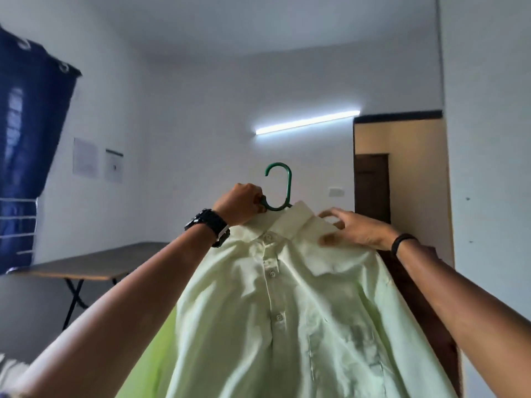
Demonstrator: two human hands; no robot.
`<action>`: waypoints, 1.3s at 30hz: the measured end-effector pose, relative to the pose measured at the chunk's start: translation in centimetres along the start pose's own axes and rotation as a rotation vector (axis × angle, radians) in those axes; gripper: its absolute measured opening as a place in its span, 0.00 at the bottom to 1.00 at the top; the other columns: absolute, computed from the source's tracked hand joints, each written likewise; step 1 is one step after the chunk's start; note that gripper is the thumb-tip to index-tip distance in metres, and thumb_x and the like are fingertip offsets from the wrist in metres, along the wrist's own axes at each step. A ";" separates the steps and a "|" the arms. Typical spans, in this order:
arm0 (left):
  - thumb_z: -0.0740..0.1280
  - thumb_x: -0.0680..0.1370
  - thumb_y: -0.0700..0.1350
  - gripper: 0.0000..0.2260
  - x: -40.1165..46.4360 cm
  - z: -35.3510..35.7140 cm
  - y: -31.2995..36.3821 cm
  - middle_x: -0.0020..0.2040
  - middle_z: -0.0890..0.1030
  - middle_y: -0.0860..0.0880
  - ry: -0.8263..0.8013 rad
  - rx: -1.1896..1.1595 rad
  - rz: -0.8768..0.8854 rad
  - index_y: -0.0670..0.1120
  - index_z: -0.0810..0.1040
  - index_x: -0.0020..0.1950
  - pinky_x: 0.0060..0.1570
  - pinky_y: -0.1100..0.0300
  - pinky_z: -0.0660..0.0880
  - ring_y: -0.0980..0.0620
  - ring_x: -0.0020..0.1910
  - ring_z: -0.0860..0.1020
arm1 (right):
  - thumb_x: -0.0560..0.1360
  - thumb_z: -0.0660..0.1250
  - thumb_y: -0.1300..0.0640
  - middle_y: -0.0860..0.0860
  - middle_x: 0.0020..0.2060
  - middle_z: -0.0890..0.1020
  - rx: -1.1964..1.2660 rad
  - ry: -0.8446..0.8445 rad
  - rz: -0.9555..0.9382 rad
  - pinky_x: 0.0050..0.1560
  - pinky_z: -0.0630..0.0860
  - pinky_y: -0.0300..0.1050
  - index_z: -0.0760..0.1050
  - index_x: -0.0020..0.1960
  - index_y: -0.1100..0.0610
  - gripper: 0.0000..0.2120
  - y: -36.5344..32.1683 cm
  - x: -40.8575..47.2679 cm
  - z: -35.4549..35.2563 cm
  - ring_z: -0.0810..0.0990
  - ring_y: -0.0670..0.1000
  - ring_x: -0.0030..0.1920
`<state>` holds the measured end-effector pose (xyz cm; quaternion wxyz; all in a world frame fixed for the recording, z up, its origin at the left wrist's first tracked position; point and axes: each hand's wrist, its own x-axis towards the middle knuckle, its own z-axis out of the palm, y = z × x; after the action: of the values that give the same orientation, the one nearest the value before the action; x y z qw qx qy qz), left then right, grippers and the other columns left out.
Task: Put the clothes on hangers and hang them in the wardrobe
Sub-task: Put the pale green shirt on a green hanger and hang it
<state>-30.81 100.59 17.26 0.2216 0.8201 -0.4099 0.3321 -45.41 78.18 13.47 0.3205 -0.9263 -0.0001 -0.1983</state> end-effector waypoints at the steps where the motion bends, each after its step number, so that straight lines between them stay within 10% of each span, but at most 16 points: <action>1: 0.69 0.75 0.44 0.08 0.7 -1.0 0.4 0.50 0.80 0.41 0.032 0.021 -0.006 0.42 0.79 0.51 0.48 0.49 0.76 0.40 0.49 0.77 | 0.66 0.77 0.48 0.51 0.53 0.81 -0.085 -0.003 0.009 0.51 0.77 0.43 0.74 0.60 0.50 0.25 -0.3 -0.5 -0.9 0.82 0.51 0.51; 8: 0.71 0.74 0.47 0.09 3.5 -7.8 3.9 0.49 0.80 0.41 0.174 0.019 -0.060 0.42 0.80 0.50 0.38 0.57 0.69 0.42 0.45 0.77 | 0.68 0.76 0.54 0.53 0.29 0.77 -0.212 0.810 -0.377 0.31 0.64 0.38 0.75 0.36 0.62 0.14 -2.4 -2.1 -4.9 0.74 0.50 0.32; 12: 0.71 0.74 0.45 0.09 3.9 -9.6 6.0 0.51 0.80 0.41 0.293 -0.012 -0.102 0.43 0.80 0.51 0.41 0.56 0.72 0.40 0.49 0.79 | 0.56 0.82 0.45 0.55 0.46 0.84 0.112 0.392 -0.214 0.47 0.79 0.50 0.78 0.50 0.57 0.28 -3.0 -4.7 -6.5 0.83 0.54 0.45; 15: 0.74 0.72 0.44 0.07 4.3 -10.3 6.3 0.48 0.81 0.41 0.301 -0.086 -0.117 0.43 0.82 0.47 0.41 0.55 0.74 0.41 0.47 0.79 | 0.59 0.81 0.60 0.59 0.51 0.83 0.401 0.118 -0.110 0.44 0.81 0.45 0.77 0.54 0.61 0.26 -2.6 -7.4 -8.4 0.83 0.54 0.47; 20: 0.76 0.69 0.41 0.08 4.9 -10.1 6.7 0.46 0.82 0.41 0.398 -0.284 -0.169 0.40 0.82 0.45 0.39 0.59 0.68 0.46 0.43 0.75 | 0.66 0.77 0.61 0.54 0.41 0.83 0.065 0.617 -0.187 0.36 0.74 0.34 0.77 0.47 0.62 0.13 -2.6 -8.8 -9.8 0.80 0.48 0.38; 27: 0.75 0.68 0.38 0.06 4.5 -8.7 7.3 0.41 0.82 0.44 0.420 -0.358 -0.138 0.39 0.83 0.44 0.39 0.60 0.69 0.49 0.41 0.75 | 0.71 0.72 0.66 0.53 0.43 0.83 -0.011 -0.068 0.247 0.38 0.77 0.40 0.75 0.49 0.58 0.09 -3.0 -10.2 -13.0 0.82 0.48 0.41; 31: 0.75 0.68 0.37 0.07 4.5 -7.8 8.4 0.41 0.81 0.45 0.412 -0.419 -0.102 0.39 0.82 0.44 0.39 0.63 0.66 0.51 0.42 0.74 | 0.73 0.70 0.63 0.55 0.60 0.76 0.100 0.088 0.088 0.62 0.71 0.48 0.73 0.60 0.53 0.17 -5.1 -7.8 -14.3 0.75 0.53 0.62; 36: 0.76 0.67 0.37 0.06 4.7 -6.7 10.1 0.38 0.80 0.45 0.429 -0.521 -0.019 0.40 0.83 0.42 0.33 0.66 0.67 0.50 0.40 0.75 | 0.73 0.69 0.43 0.49 0.59 0.74 -0.109 0.403 -0.106 0.65 0.71 0.48 0.70 0.66 0.56 0.27 -9.9 -3.5 -12.4 0.75 0.51 0.61; 39: 0.76 0.66 0.37 0.07 4.7 -6.1 10.8 0.35 0.77 0.50 0.434 -0.551 0.014 0.40 0.83 0.42 0.31 0.67 0.65 0.51 0.39 0.74 | 0.74 0.69 0.43 0.53 0.52 0.80 -0.104 0.277 -0.062 0.58 0.74 0.48 0.78 0.57 0.58 0.21 -10.8 -1.8 -11.3 0.79 0.53 0.53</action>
<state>-39.77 95.88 25.80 0.5141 0.6370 -0.4333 0.3771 -52.56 80.33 27.33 0.2629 -0.9049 0.0256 -0.3337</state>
